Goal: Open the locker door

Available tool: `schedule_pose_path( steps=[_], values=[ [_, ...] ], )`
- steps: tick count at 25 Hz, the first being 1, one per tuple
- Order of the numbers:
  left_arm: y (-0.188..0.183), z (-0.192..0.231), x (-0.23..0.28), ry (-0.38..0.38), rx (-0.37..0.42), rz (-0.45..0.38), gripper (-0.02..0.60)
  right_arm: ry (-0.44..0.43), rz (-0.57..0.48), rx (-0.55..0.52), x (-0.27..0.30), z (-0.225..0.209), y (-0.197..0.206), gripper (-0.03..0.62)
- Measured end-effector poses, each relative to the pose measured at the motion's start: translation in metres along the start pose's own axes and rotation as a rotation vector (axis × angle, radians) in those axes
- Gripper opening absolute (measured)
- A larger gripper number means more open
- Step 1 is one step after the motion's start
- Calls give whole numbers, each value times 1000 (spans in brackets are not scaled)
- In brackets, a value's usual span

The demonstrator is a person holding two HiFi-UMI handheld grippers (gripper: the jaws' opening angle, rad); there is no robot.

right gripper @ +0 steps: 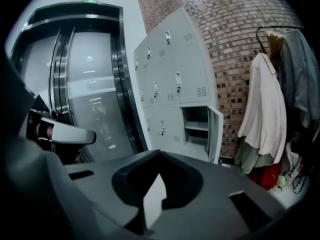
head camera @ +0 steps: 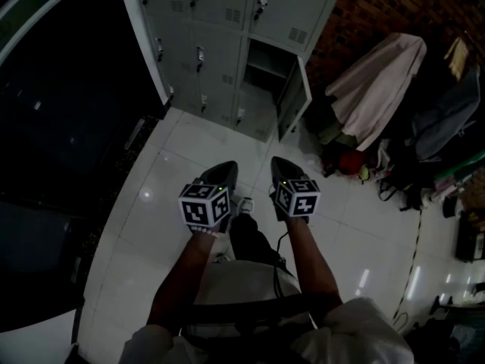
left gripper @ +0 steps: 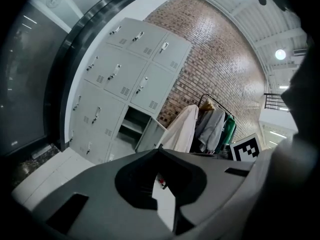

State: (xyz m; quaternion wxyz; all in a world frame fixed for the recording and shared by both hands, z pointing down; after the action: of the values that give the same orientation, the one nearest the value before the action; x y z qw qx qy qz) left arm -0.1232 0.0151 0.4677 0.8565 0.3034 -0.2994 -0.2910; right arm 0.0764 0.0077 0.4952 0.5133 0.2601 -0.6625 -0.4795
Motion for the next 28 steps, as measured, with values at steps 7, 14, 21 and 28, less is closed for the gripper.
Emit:
schedule_pose_path(
  steps=[7,14,21,28],
  values=[
    [26,-41,-40,39,33,1,-2,-24,-57,9,-74,25,1,5],
    [29,-71,-44,19,45,-37,-2,-85,-93,-11,-106,18,-7,5],
    [43,-113,-24,10,79,-45,-2,-75,-125,34,-140,-18,-5,5],
    [64,-136,-9,6,74,-22,-2,-73,-109,50,-154,-46,5,5]
  ],
)
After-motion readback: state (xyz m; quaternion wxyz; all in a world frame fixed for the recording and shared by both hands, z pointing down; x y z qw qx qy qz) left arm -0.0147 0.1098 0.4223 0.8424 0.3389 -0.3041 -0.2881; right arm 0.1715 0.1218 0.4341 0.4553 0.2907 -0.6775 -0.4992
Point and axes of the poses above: the fingertips, and each gripper's own axes: x forward along the fingers, z to its left, y out of its underside, the point moved 8 cm from there along -x, backward along the fingers, and after that the axes turned 12 degrees about -x, right-handed, at the moved point
